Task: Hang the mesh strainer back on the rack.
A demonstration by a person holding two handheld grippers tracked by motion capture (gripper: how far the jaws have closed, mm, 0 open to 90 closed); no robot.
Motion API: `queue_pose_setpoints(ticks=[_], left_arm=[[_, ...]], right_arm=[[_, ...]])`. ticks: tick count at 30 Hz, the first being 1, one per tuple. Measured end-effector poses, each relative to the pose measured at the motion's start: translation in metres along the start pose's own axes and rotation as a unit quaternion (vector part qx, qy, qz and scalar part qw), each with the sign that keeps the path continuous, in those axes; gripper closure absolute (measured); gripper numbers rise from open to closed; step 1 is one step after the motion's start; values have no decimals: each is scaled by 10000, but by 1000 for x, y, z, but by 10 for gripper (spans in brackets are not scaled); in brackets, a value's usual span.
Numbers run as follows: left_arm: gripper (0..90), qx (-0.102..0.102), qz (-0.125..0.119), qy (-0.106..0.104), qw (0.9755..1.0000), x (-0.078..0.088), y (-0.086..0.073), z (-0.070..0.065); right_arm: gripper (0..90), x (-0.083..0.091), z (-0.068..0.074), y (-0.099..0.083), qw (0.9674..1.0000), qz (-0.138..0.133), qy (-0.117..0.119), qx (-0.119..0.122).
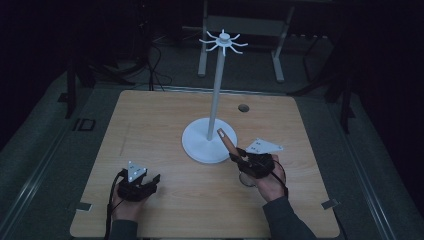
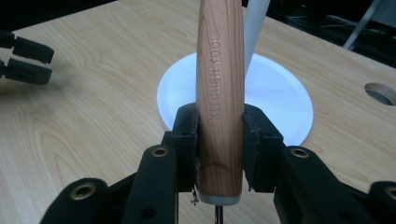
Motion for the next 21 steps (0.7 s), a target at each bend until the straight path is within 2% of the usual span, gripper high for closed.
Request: queue_pose_setpoints(ticks=[21], left_arm=[[457, 0, -3, 17, 10000, 1, -1, 1]], right_arm=[[690, 11, -7, 12, 9990, -373, -112, -208]])
Point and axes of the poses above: each handheld gripper's, and its own axes: x roughly backward along the jaws, y roughly out of its top, z roughly to its left, the point moved 3 cm from there along -x, roughly forward along the jaws, and after that the axes turned 11 degrees about z, right-handed, at the moved point
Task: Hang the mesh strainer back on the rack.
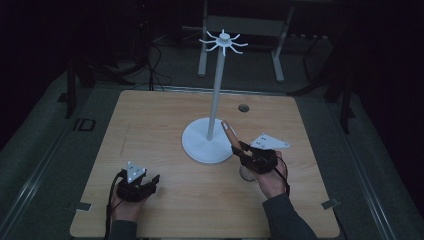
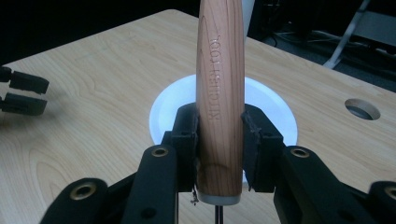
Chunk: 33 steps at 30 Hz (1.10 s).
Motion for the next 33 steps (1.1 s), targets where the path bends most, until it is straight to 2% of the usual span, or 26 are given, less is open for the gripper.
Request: queue_pose_setpoints(ticks=[33], left_arm=[[457, 28, -24, 6, 10000, 0, 0, 0]], right_arm=[[689, 12, -6, 18, 9992, -365, -56, -159]])
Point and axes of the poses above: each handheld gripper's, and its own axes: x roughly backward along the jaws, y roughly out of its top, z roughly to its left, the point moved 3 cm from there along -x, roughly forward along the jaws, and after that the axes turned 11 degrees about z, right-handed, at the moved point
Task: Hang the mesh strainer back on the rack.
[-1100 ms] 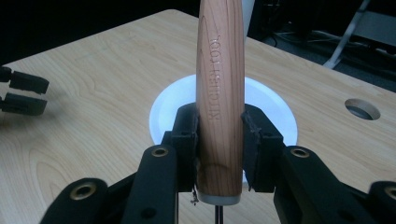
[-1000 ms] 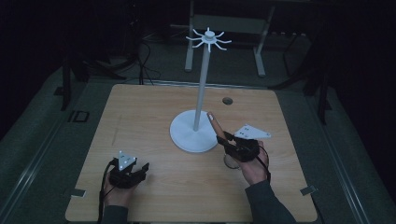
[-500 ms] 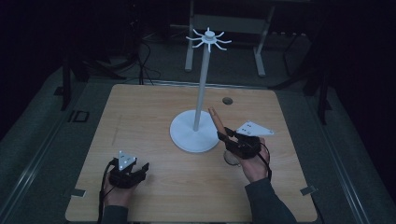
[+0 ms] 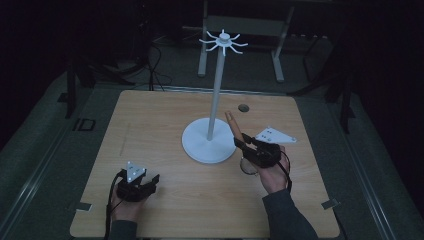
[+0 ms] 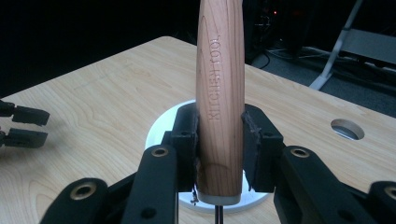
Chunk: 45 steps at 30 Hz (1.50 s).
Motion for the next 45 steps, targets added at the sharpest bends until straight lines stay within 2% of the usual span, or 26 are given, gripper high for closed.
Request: queue_pose_setpoints(ticks=[45], left_arm=[[456, -2, 12, 2, 10000, -1, 1, 0]], right_arm=[[689, 14, -11, 29, 9991, -377, -149, -122]])
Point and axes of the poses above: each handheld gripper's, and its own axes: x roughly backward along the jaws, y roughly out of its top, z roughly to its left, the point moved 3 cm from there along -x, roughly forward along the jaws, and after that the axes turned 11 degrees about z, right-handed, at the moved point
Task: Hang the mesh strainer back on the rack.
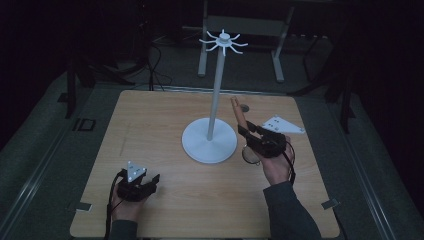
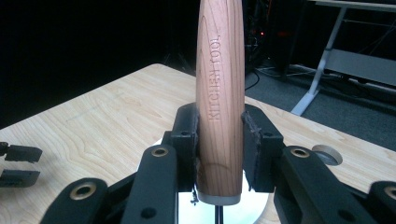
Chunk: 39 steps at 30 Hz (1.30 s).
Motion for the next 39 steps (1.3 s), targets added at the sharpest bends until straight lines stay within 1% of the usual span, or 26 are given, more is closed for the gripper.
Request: queue_pose_setpoints(ticks=[9, 20, 27, 32, 39], left_arm=[[456, 3, 6, -5, 10000, 0, 0, 0], [456, -2, 6, -4, 10000, 0, 0, 0], [455, -2, 8, -3, 10000, 0, 0, 0], [455, -1, 6, -1, 10000, 0, 0, 0], [456, 0, 5, -2, 10000, 0, 0, 0]], right_arm=[[689, 2, -1, 6, 10000, -81, -18, -17], [689, 5, -3, 13, 9998, -196, 9, -92], [689, 7, -4, 17, 9996, -263, 27, -91], [689, 8, -5, 21, 9992, -347, 62, -166], [689, 9, -5, 23, 9990, -398, 58, -186]])
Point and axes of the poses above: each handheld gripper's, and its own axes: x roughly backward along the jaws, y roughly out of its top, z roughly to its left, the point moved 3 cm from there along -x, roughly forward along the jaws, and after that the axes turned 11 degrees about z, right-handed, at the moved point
